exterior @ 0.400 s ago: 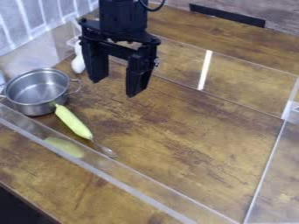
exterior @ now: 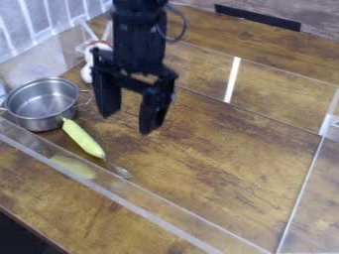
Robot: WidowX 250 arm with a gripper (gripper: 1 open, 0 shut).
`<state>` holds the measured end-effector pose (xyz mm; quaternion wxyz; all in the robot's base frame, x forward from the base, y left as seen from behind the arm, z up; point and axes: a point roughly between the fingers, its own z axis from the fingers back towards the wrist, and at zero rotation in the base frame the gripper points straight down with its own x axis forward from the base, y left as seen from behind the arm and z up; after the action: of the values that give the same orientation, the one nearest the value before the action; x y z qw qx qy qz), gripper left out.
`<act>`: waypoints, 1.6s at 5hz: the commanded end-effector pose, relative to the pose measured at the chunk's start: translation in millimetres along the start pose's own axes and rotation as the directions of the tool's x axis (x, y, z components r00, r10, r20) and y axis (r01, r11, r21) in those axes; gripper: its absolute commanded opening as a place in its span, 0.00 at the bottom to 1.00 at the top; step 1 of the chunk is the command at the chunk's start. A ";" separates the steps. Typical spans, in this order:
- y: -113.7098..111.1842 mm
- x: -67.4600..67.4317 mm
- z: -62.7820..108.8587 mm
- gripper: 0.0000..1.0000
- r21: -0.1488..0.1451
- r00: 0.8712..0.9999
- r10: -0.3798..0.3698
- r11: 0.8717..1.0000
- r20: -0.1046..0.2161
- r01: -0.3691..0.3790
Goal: Move the green spoon to the right
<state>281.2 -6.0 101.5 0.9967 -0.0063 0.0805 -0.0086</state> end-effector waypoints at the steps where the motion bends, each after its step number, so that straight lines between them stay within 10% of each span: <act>1: 32.2 2.4 3.6 1.00 -0.017 0.992 0.120 0.993 0.050 -0.119; 2: 63.7 -0.1 8.9 1.00 -0.044 0.950 0.304 0.952 0.070 -0.302; 3: 93.5 2.2 12.8 1.00 -0.089 0.844 0.530 0.847 0.078 -0.523; 5: 78.3 24.9 0.2 1.00 -0.222 0.518 0.855 0.507 0.009 -0.833; 6: 74.7 36.2 3.1 1.00 -0.246 0.427 0.904 0.408 -0.028 -0.879; 7: 74.7 43.1 0.9 1.00 -0.252 0.363 0.931 0.341 -0.046 -0.906; 8: 73.6 44.9 -4.1 1.00 -0.256 0.331 0.942 0.307 -0.057 -0.917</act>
<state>321.8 70.9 79.2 0.8070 -0.0755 0.0339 0.5848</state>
